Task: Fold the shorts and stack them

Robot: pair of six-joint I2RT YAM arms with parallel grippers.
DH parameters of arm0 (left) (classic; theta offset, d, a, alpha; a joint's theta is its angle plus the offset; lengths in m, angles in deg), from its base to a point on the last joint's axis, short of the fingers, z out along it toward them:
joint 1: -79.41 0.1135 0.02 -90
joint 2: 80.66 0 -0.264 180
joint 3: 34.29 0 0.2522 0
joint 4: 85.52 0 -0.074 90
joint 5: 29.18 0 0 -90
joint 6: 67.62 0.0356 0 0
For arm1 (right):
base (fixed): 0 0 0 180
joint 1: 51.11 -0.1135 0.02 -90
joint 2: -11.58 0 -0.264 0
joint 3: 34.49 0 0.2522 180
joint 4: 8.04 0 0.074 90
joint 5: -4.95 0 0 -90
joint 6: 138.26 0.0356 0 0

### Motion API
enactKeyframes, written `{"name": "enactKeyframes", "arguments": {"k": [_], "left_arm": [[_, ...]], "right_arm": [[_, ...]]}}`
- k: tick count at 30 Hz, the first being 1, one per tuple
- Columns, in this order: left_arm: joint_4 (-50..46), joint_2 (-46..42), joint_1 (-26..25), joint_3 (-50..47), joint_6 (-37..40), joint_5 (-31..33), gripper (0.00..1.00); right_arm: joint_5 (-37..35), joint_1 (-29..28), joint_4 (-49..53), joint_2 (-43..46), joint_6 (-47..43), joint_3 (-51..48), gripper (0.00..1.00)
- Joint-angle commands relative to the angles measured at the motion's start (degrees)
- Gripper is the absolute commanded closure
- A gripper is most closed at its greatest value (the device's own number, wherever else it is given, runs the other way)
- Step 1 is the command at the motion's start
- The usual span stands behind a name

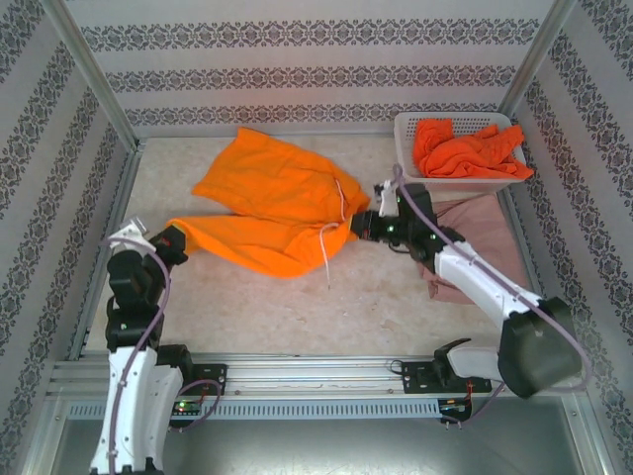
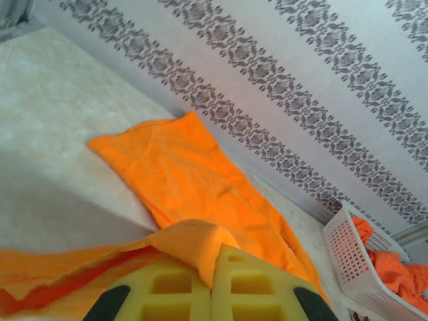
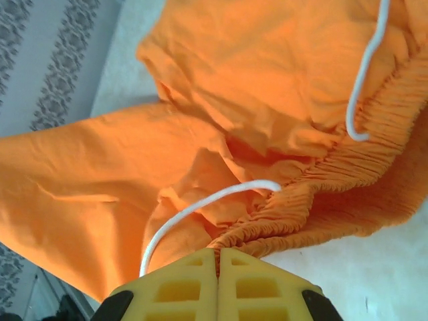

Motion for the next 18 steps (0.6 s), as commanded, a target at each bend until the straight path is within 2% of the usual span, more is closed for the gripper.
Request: {"name": "enactKeyframes", "arguments": {"k": [1,5,11,18], "left_arm": [[-11.0,-3.7,0.2,-2.1,-4.3,3.4,1.0],[-17.5,-3.8,0.2,-1.7,-3.2,5.1,1.0],[-14.7,-1.8,0.2,0.7,-2.1,6.2,1.0],[-11.4,10.0,0.2,16.5,5.2,6.5,1.0]], "right_arm": [[-7.2,-1.7,-0.1,0.8,4.9,-6.7,1.0],[-10.2,-4.0,0.2,1.3,8.7,-10.9,1.0],[-10.9,-5.1,1.5,1.5,10.2,-8.8,1.0],[-11.0,-3.5,6.0,5.8,10.2,-0.2,1.0]]}}
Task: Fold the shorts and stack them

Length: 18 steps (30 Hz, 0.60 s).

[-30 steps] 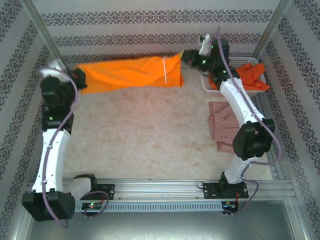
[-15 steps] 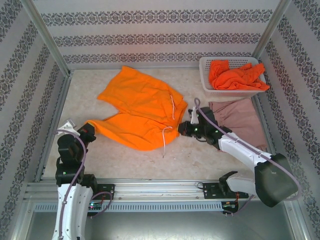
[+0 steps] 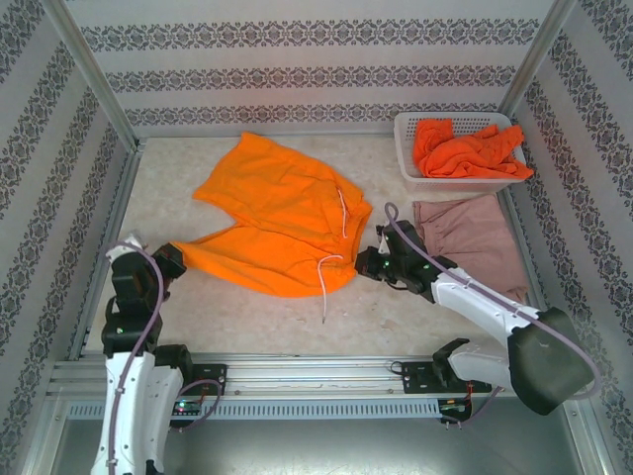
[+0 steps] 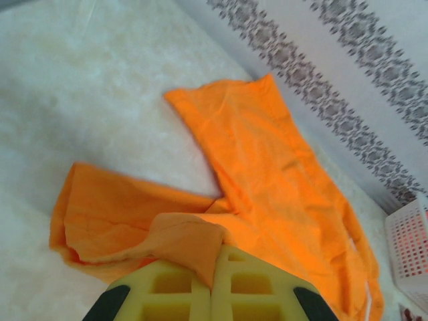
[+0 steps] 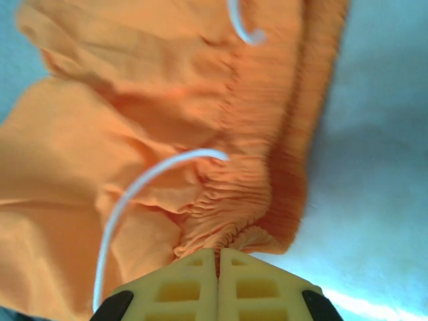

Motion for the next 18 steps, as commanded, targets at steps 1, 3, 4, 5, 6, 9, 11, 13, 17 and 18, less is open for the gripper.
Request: {"name": "enactKeyframes", "arguments": {"k": [1,3,4,5,6,9,11,13,17,18], "left_arm": [[3.9,4.9,0.2,8.7,5.6,0.8,1.0],[4.4,9.4,0.2,13.3,7.4,0.2,1.0],[4.8,11.6,0.2,15.5,8.2,-0.2,1.0],[5.2,13.4,0.2,17.2,8.7,-0.6,1.0],[5.8,15.6,0.2,19.0,9.3,-1.0,1.0],[7.5,21.7,0.2,23.5,10.3,-1.6,1.0],[8.8,25.7,0.2,26.3,10.7,-1.6,1.0],[10.5,30.2,0.2,28.9,10.7,-2.2,1.0],[13.0,38.1,0.1,34.0,10.0,-3.5,1.0],[13.6,39.8,0.1,35.2,9.9,-3.4,1.0]], "right_arm": [[-1.7,1.3,1.4,3.4,1.2,5.2,1.0],[-2.0,2.9,2.1,3.9,2.5,7.2,1.0],[-1.5,4.0,2.3,3.8,3.2,7.9,1.0],[-0.7,4.9,2.2,3.5,3.8,8.5,1.0],[0.2,5.8,2.0,3.1,4.2,9.1,1.0],[1.0,8.0,2.1,1.3,4.4,11.0,1.0],[1.7,9.0,1.9,-0.2,4.4,12.3,1.0],[2.1,9.8,1.6,-2.0,4.3,14.0,1.0],[2.3,10.9,1.0,-5.4,4.1,16.8,1.0],[2.5,11.2,0.9,-6.2,4.1,17.6,1.0]]}}
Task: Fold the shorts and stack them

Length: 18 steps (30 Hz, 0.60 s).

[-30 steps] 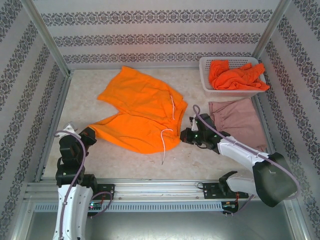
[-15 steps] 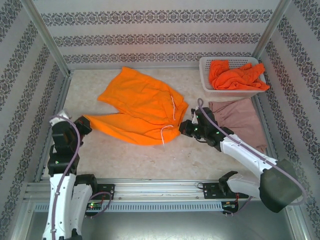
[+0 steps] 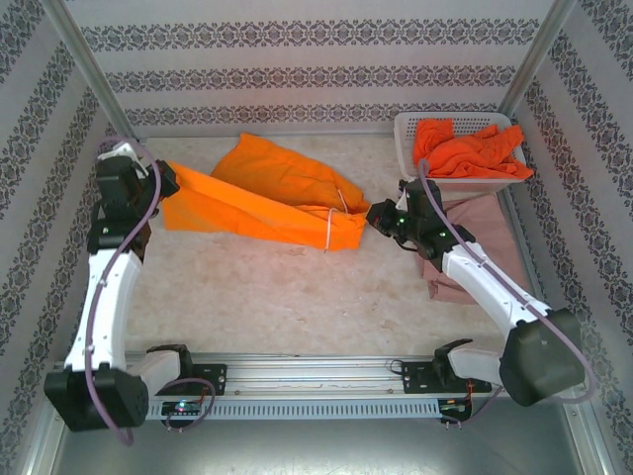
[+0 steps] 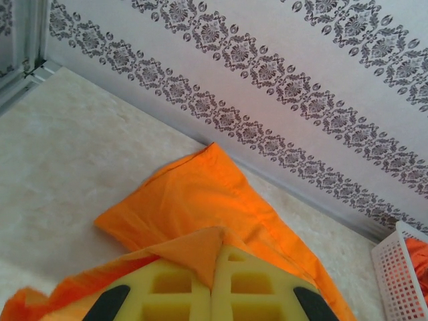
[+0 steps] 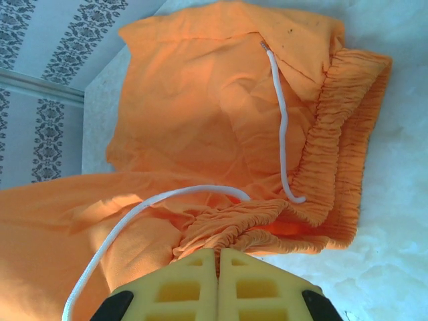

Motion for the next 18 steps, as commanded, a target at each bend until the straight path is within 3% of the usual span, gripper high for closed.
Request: {"name": "enactKeyframes", "arguments": {"k": [1,18], "left_arm": [[6.1,4.4,0.1,4.9,1.3,-0.6,1.0],[4.1,31.1,-2.8,28.1,2.1,-2.3,1.0]], "right_arm": [[1.2,1.3,-0.3,-2.3,0.2,3.8,1.0],[2.2,5.2,-0.7,-13.4,1.1,11.3,1.0]]}}
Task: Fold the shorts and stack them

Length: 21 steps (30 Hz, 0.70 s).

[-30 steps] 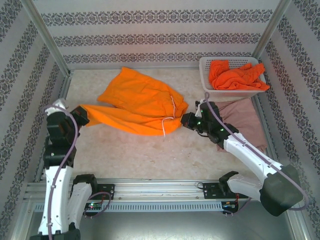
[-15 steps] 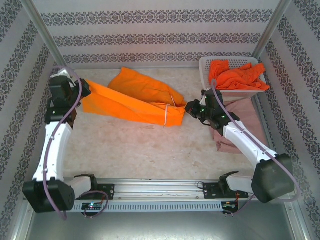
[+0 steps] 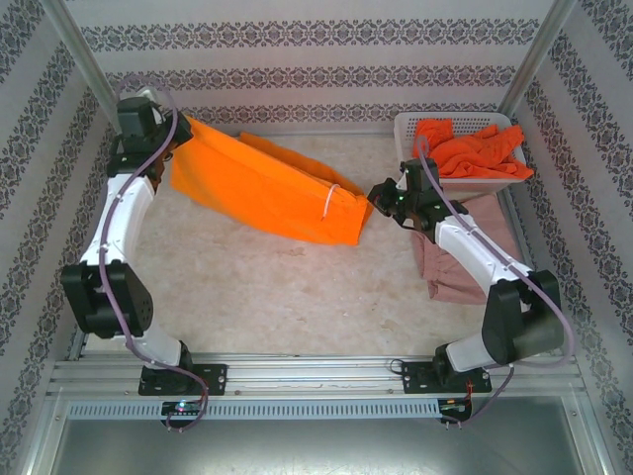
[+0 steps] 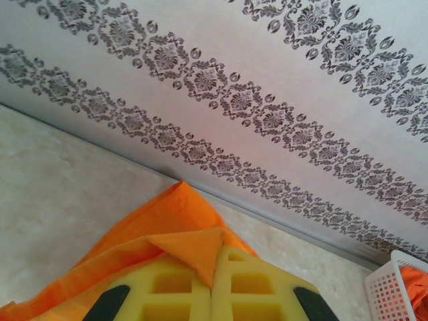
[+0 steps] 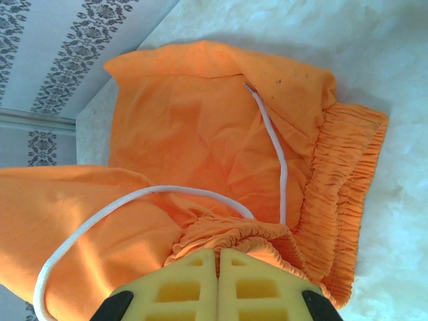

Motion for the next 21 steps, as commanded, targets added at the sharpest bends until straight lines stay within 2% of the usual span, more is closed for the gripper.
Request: {"name": "enactKeyframes", "arguments": {"k": [1,10,16,18,19,21], "left_arm": [[-0.1,3.8,-0.9,4.4,1.7,0.4,1.0],[-4.5,17.8,-2.1,16.9,0.9,0.5,1.0],[-9.9,31.1,-2.9,31.9,-2.1,-1.6,1.0],[-12.4,36.5,-3.4,39.3,-3.3,-2.6,1.0],[-14.0,39.9,-3.6,43.9,-3.9,-3.8,0.94],[-17.7,46.7,-3.7,54.7,-5.0,-6.5,0.68]], "right_arm": [[0.1,0.9,-0.5,-2.0,0.8,2.2,1.0],[-1.6,2.3,-0.6,-7.1,1.2,4.7,1.0],[-3.1,3.8,-1.1,-12.2,4.1,6.6,0.98],[-3.7,3.9,-1.6,-13.8,6.1,7.2,0.89],[-3.7,4.1,-2.4,-14.6,7.5,7.4,0.8],[-2.6,4.6,-3.0,-15.8,10.5,8.1,0.55]]}}
